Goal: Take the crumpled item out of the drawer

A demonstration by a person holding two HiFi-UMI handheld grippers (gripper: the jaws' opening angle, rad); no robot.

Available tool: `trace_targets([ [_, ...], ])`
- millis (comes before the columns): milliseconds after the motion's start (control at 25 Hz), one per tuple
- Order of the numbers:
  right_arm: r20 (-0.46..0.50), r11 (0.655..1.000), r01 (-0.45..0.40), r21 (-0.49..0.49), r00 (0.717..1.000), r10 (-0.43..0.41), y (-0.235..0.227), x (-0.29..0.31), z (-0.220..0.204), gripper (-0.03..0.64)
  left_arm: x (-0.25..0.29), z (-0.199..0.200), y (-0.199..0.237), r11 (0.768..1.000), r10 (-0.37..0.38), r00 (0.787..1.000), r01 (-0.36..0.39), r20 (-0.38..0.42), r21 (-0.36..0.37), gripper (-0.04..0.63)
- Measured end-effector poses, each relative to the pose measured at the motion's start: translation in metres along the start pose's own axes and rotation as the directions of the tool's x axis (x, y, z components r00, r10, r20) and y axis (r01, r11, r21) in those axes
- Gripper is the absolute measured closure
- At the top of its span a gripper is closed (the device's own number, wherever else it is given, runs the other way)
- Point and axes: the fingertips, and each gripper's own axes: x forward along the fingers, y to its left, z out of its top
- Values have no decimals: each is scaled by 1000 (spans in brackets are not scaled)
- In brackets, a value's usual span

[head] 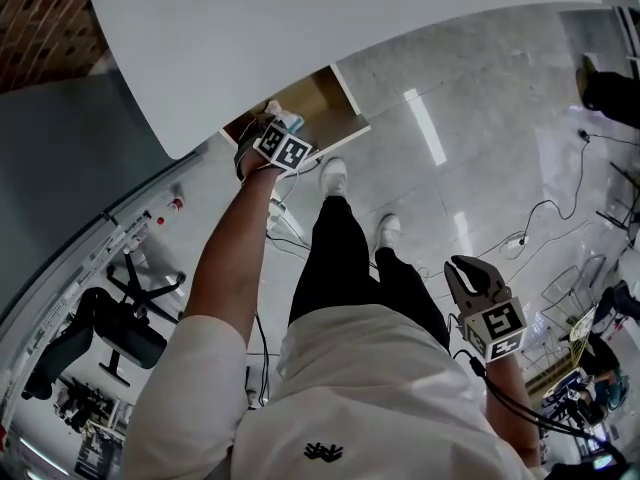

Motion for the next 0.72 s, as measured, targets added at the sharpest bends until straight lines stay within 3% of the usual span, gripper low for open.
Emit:
trace_targets([
  [400,-25,1000,-2,13,1000,3,-4,4,-16,545,10,-2,1,1000,-7,1000,7,-10,-10,559],
  [720,43,1000,5,3,999,-5,-4,-9,-12,545,-19,8,4,999,9,1000,-9,24,-39,568],
])
